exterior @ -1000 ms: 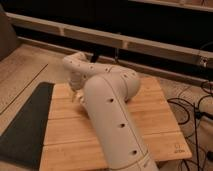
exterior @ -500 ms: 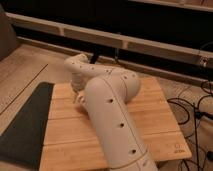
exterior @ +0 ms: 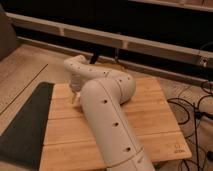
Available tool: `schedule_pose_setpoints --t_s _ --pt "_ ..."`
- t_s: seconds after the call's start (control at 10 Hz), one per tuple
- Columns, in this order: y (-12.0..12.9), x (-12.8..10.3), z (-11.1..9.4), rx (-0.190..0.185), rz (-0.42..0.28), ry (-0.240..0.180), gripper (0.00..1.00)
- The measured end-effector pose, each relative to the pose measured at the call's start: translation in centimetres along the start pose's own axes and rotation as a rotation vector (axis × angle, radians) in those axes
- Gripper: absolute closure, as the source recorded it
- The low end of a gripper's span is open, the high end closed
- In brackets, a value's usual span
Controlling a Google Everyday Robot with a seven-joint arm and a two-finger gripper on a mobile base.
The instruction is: Stand the bottle upright
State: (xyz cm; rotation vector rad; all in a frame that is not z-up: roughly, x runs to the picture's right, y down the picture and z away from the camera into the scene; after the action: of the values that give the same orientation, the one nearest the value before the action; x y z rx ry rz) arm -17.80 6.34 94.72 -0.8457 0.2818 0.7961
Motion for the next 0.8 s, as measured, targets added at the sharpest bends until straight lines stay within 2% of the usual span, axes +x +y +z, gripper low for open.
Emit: schedule_pose_setpoints --t_s 0.1,0.2,0.6,0.8 --pt "0.30 -0.12 0.07 -0.006 -0.006 0.000 0.36" --pt "0.54 -0.12 0.13 -0.012 -0.013 0.000 0.42" --pt "0.95 0.62 0.46 -0.037 -0.027 0.008 0.85" --pt "0.94 0.83 0.53 -0.040 -0.030 0.012 0.99"
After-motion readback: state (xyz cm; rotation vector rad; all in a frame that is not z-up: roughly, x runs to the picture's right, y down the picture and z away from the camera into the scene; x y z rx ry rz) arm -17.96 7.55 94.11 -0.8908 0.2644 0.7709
